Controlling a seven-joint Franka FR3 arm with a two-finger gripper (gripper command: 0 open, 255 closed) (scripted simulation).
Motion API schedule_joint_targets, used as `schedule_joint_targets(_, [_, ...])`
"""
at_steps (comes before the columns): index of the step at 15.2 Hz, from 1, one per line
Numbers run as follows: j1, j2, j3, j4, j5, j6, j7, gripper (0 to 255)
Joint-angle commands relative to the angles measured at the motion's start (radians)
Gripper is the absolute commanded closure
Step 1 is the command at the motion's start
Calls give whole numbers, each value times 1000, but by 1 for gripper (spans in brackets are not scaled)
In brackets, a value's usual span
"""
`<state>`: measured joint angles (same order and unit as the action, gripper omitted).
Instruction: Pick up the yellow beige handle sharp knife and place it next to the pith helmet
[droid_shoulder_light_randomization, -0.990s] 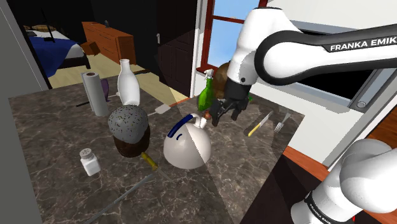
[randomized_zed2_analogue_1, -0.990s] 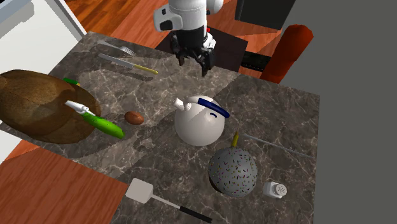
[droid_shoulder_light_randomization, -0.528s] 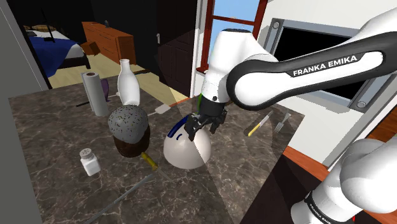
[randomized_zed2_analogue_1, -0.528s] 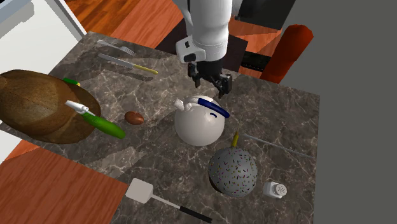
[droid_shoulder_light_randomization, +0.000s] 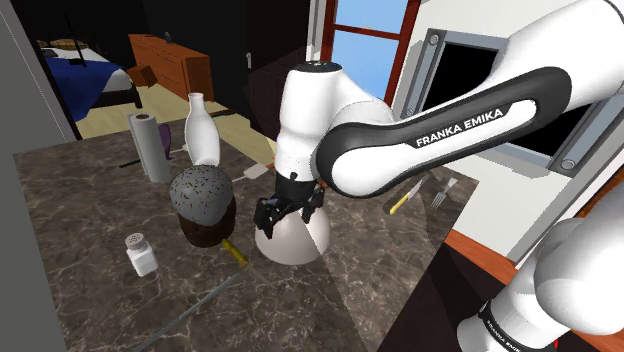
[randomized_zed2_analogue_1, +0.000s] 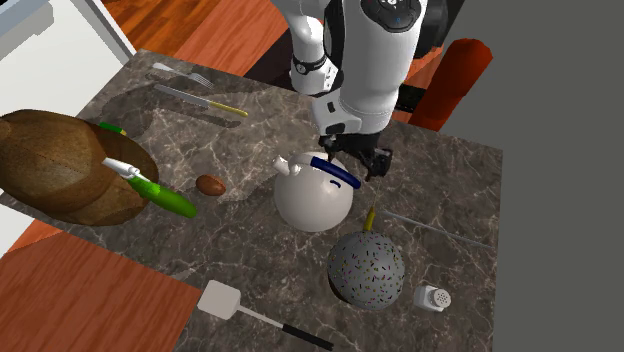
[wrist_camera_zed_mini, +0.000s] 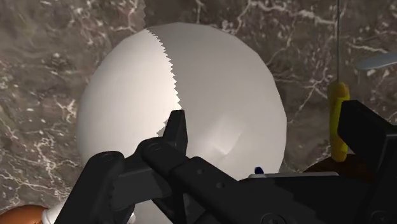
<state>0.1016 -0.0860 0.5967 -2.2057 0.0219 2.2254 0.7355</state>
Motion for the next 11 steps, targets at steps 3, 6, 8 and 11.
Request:
schedule_joint_targets(3, [33,240,34,98,-132,167,139,0])
schedule_joint_targets(6, [66,321,25,149,-205,185,200,0])
schedule_joint_targets(8, [76,343,15,147,-224,205,213,0])
schedule_joint_targets(11, [89,378,2,147,-255,233,234,0])
